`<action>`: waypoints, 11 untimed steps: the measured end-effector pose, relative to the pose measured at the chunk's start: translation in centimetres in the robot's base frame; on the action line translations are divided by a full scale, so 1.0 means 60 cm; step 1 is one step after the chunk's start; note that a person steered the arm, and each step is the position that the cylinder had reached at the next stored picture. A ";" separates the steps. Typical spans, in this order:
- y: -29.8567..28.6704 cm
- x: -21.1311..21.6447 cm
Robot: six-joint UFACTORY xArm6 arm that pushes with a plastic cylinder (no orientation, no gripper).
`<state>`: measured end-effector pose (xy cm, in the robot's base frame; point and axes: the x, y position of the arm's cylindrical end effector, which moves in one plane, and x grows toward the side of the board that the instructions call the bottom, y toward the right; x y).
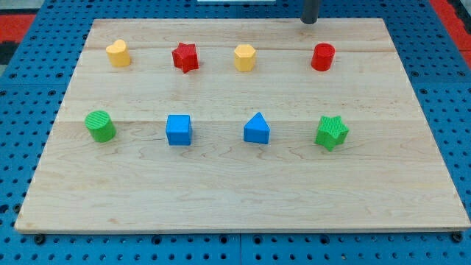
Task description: Move the green star top right to the blue triangle
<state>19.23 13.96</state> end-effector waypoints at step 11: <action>0.038 0.503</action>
